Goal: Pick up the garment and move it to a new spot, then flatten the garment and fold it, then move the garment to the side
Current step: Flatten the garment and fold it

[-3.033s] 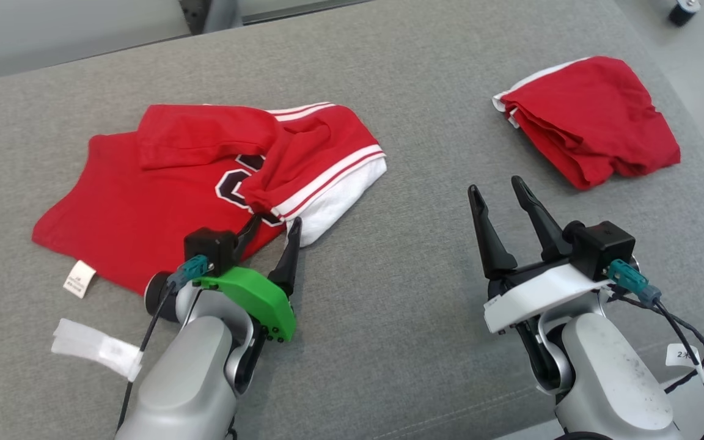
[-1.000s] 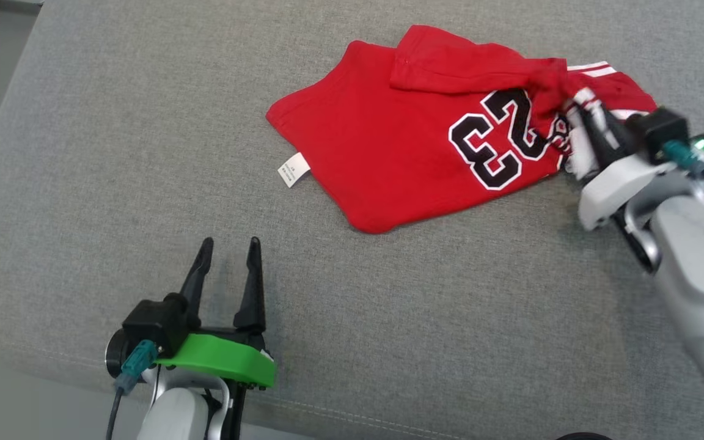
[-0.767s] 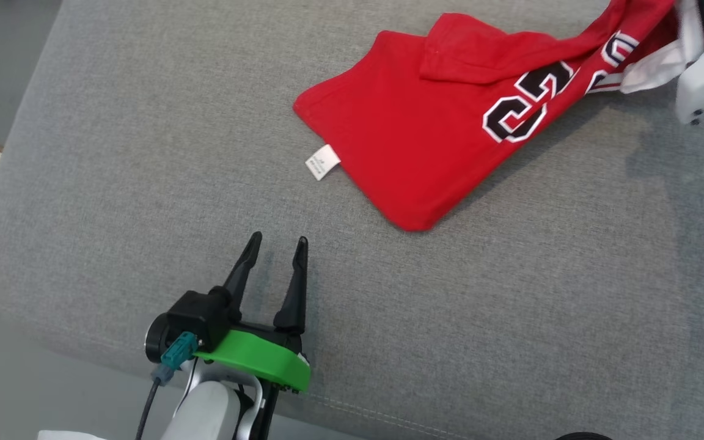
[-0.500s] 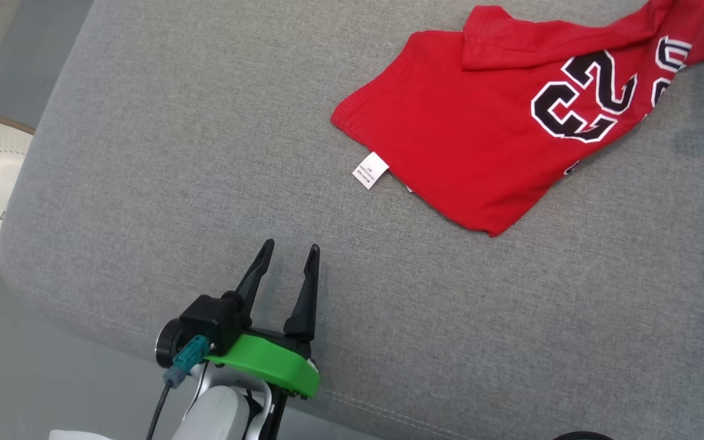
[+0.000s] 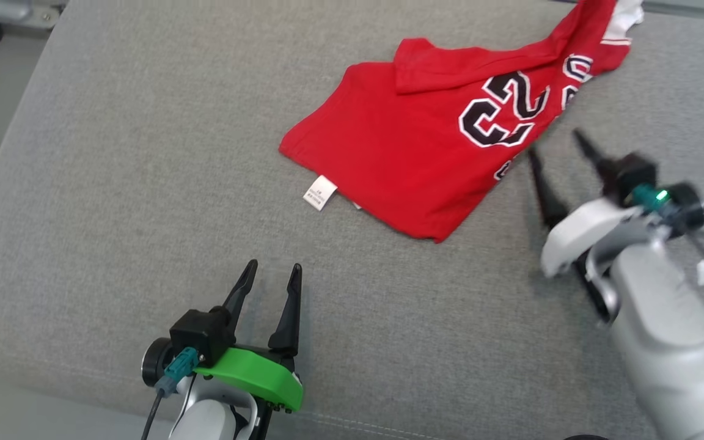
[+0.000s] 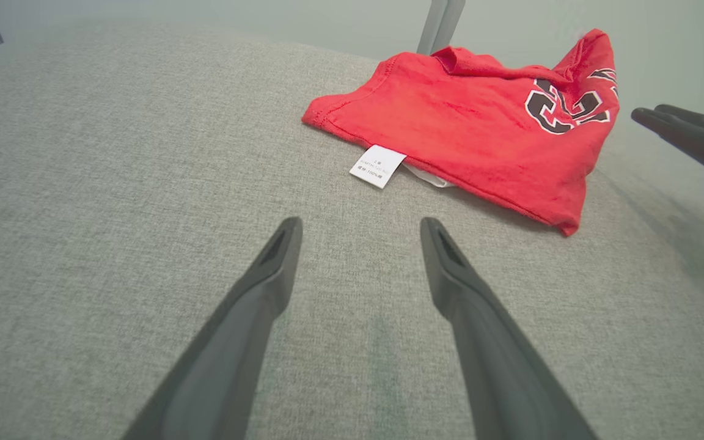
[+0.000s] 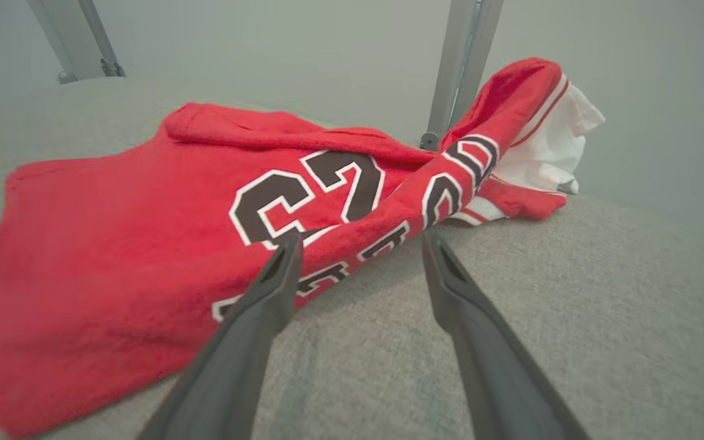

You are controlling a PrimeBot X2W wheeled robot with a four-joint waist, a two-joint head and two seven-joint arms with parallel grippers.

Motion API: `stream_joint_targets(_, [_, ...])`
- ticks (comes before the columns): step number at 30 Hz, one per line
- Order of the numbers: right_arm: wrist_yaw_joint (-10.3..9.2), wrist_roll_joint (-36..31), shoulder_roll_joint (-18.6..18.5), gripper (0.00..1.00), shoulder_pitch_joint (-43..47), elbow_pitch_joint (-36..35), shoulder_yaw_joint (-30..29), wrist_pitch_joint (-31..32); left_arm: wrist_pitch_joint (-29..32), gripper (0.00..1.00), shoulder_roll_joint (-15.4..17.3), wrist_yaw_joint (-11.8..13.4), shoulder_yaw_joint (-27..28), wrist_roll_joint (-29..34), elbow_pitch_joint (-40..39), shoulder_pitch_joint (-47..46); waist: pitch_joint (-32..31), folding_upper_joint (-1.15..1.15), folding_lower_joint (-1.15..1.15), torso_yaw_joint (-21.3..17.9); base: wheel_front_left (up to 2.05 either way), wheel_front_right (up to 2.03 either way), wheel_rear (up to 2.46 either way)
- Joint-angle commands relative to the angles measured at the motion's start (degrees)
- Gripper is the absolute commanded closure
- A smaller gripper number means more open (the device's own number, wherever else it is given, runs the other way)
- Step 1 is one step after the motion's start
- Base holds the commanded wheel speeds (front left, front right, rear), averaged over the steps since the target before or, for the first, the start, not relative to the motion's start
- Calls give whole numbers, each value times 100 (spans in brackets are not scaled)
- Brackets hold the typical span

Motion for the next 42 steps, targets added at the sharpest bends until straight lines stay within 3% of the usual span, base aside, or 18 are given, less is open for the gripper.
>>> stream_joint_targets(1, [-9, 97, 62, 0, 166, -51, 118, -13, -16, 0, 19, -30, 15, 29, 26, 69, -332, 0, 0, -321, 0, 0, 0])
stream_joint_targets(6, [-9, 531, 120, 0, 660, -235, 989, -13, -17, 0, 19, -83, -39, 26, 68, 139, -399, 0, 0, -297, 0, 0, 0])
stream_joint_targets(11, [-9, 881, 125, 0, 814, 7, 1501, -14, -16, 0, 19, -78, -76, -104, 93, 242, -423, 0, 0, 34, 0, 0, 0])
stream_joint_targets(19, [-9, 1537, 186, 0, 685, 372, 1506, -14, -17, 0, 15, -61, -79, -154, 85, 364, -360, 0, 0, 439, 0, 0, 0])
stream_joint_targets(28, [-9, 1901, 296, 0, 517, 832, 1498, 0, -17, 0, 15, -19, -101, -218, 27, 330, -247, 0, 0, 505, 0, 0, 0])
stream_joint_targets(29, [-9, 1906, 349, 56, 413, 916, 1528, 0, -17, 0, 15, -10, -118, -224, 21, 275, -201, 0, 0, 495, 0, 0, 0])
stream_joint_targets(30, [-9, 1906, 349, 56, 413, 916, 1528, 0, -17, 0, 15, -10, -118, -224, 21, 275, -201, 0, 0, 495, 0, 0, 0])
stream_joint_targets(31, [-9, 1922, 374, 90, 366, 955, 1528, 0, -17, 0, 15, -4, -132, -233, 20, 245, -181, 0, 0, 491, 0, 0, 0])
stream_joint_targets(32, [-9, 1921, 384, 100, 323, 992, 1527, 0, -17, 0, 15, 2, -143, -250, 20, 217, -165, 0, 0, 489, 0, 0, 0])
stream_joint_targets(37, [-10, 1954, 320, 100, 286, 866, 1381, -2, -17, 0, 16, -3, -152, -241, 101, 218, -201, 0, 0, 393, 0, 0, 0])
stream_joint_targets(42, [-9, 1959, 200, 100, 504, 285, 998, -8, -17, 0, 16, -80, -62, -164, 205, 295, -346, 0, 0, 158, 0, 0, 0])
